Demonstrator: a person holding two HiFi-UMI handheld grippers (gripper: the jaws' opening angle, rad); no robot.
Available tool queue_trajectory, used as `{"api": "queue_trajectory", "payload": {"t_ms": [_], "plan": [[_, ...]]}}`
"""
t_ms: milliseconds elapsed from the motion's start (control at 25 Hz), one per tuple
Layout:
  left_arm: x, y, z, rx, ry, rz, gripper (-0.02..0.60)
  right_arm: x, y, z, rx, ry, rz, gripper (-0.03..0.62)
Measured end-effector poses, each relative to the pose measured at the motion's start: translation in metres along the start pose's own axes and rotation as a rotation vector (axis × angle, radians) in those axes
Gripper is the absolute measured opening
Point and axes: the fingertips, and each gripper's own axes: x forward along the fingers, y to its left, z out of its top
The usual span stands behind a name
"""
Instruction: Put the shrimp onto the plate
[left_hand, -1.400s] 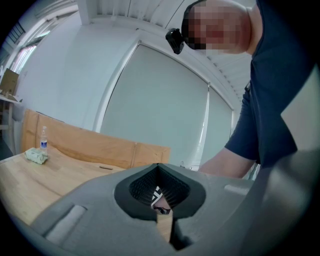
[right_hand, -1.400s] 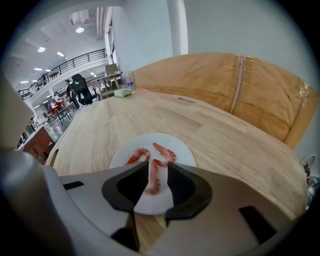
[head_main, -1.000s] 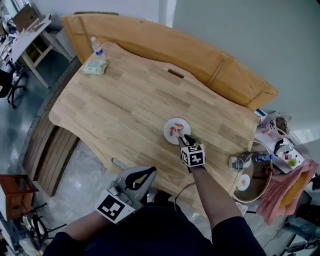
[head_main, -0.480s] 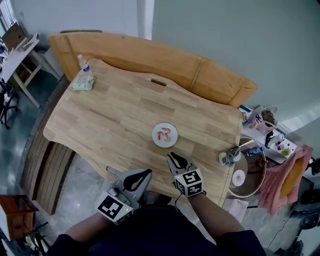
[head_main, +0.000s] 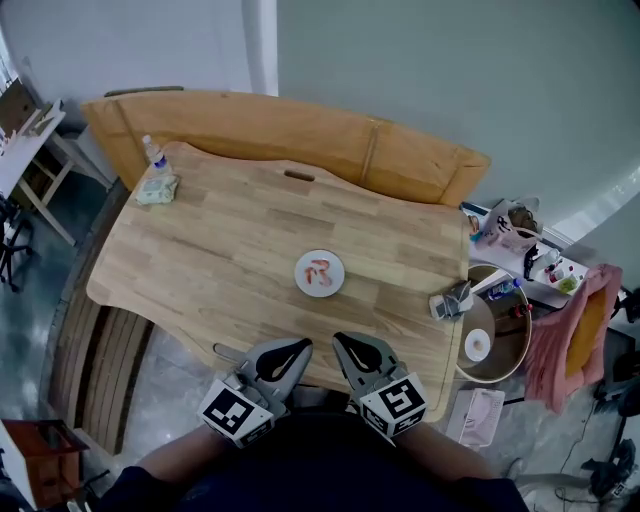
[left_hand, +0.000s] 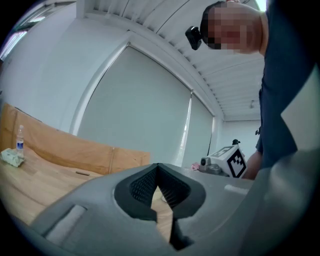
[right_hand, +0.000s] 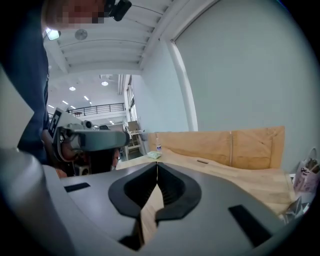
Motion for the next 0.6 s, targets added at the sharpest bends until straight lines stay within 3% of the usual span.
{"api": "queue_trajectory", "payload": {"t_ms": [120, 240, 600], "plan": [[0.003, -0.010, 0.002, 0.011, -0.015, -0.032, 0.004, -0.015, 0.012, 0.018, -0.010, -0.057, -0.001, 0.011], [0.005, -0.018, -0.003, 0.012, 0.024, -0.045, 0.003, -0.024, 0.019, 0.029, -0.025, -0.098, 0.000, 0.009], [0.008, -0.035, 0.003, 0.042, 0.003, -0.092, 0.004, -0.037, 0.027, 0.032, -0.024, -0.118, 0.001, 0.009]]}}
